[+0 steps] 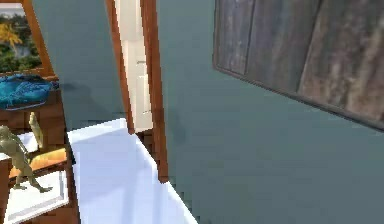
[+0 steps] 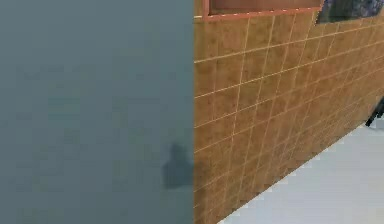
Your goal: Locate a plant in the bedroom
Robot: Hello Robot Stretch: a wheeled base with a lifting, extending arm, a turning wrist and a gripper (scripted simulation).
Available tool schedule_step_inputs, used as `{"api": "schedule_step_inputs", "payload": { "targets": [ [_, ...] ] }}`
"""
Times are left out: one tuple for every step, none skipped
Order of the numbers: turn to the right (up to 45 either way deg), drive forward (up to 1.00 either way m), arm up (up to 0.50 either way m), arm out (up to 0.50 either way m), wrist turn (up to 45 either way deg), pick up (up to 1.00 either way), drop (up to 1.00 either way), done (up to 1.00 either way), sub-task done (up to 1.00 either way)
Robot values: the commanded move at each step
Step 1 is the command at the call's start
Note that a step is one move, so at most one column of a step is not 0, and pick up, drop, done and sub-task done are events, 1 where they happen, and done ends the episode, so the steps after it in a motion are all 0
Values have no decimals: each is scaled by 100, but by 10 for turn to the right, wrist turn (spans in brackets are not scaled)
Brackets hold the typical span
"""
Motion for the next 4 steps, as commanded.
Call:
{"api": "schedule_step_inputs", "payload": {
  "targets": [
    [0,35,0,0,0,0,0,0,0],
    [-300,0,0,0,0,0,0,0,0],
    [0,100,0,0,0,0,0,0,0],
    [-60,0,0,0,0,0,0,0,0]
  ]
}}
